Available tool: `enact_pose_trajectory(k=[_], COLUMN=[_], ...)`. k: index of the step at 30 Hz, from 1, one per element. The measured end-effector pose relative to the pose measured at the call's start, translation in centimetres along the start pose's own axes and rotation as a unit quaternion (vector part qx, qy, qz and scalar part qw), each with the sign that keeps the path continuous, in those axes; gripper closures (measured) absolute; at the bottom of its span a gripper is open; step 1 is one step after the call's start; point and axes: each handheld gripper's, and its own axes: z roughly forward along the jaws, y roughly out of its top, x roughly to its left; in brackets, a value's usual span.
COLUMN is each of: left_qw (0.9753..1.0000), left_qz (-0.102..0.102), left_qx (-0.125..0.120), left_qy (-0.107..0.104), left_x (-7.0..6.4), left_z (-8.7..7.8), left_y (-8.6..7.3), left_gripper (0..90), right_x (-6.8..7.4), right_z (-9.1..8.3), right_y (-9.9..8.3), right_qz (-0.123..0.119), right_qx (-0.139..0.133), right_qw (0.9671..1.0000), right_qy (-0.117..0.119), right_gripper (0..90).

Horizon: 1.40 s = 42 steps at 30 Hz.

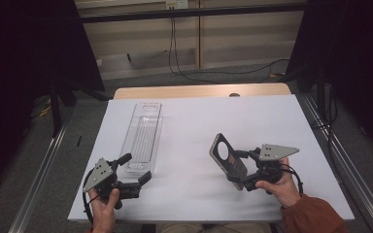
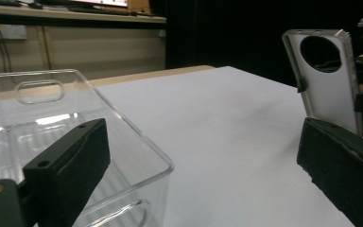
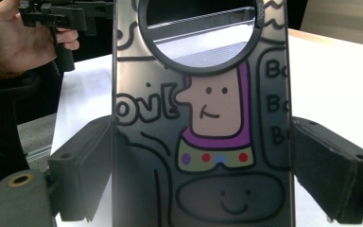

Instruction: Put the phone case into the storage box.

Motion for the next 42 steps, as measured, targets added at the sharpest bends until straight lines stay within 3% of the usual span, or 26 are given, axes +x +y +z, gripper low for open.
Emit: enact_pose_trajectory(k=[6,11,14,15,19,22,24,27,32,34,38,40,42], left_qw=[0.9997,0.9986,0.998,0.9979,0.997,0.9962,0.9962,0.9942,0.9932,0.992,0.9908,0.992,0.9907], left_qz=[-0.009,0.0,0.0,-0.009,-0.013,0.003,0.006,0.006,0.006,-0.006,0.006,0.016,0.011], left_qx=[0.0,0.014,0.008,0.005,0.007,0.014,0.016,0.02,0.012,-0.002,-0.012,-0.004,-0.007], left_qy=[-0.022,-0.05,-0.063,-0.064,-0.076,-0.086,-0.086,-0.106,-0.116,-0.126,-0.135,-0.125,-0.135], left_x=[-0.4,-0.7,-0.9,-1.1,-1.4,-1.6,-1.9,-2.1,-2.4,-2.5,-2.6,-2.9,-3.1], left_z=[0.8,1.4,1.8,2.0,2.7,3.2,3.6,4.0,4.5,4.7,5.2,5.6,6.1], left_y=[0.1,0.2,0.5,0.5,0.7,0.9,1.0,1.1,1.2,1.3,1.5,1.6,1.6], left_gripper=[3.6,3.6,3.6,3.6,3.6,3.1,3.4,3.4,3.3,2.2,1.4,1.1,1.2], right_x=[0.2,0.2,0.2,0.2,0.3,0.5,0.6,0.6,0.6,0.6,0.6,0.6,0.5], right_z=[0.4,0.5,0.5,0.6,0.8,0.9,1.0,1.2,1.3,1.4,1.5,1.5,1.5], right_y=[0.1,0.3,0.3,0.3,0.4,0.6,0.7,0.7,0.8,0.9,0.9,0.9,1.0], right_qz=[-0.002,-0.001,-0.001,0.0,-0.003,-0.006,-0.008,-0.01,-0.01,-0.011,-0.011,-0.012,-0.015], right_qx=[0.0,-0.005,-0.006,-0.006,-0.005,-0.007,-0.007,-0.003,-0.004,-0.005,-0.004,-0.004,-0.003], right_qw=[1.0,1.0,1.0,0.9999,0.9999,0.9999,0.9998,0.9998,0.9998,0.9997,0.9997,0.9997,0.9997], right_qy=[0.005,0.007,0.007,0.008,0.014,0.014,0.016,0.019,0.02,0.023,0.02,0.02,0.022], right_gripper=[12.1,12.2,12.1,12.1,12.2,12.2,12.2,12.2,12.2,12.2,12.2,12.2,12.1])
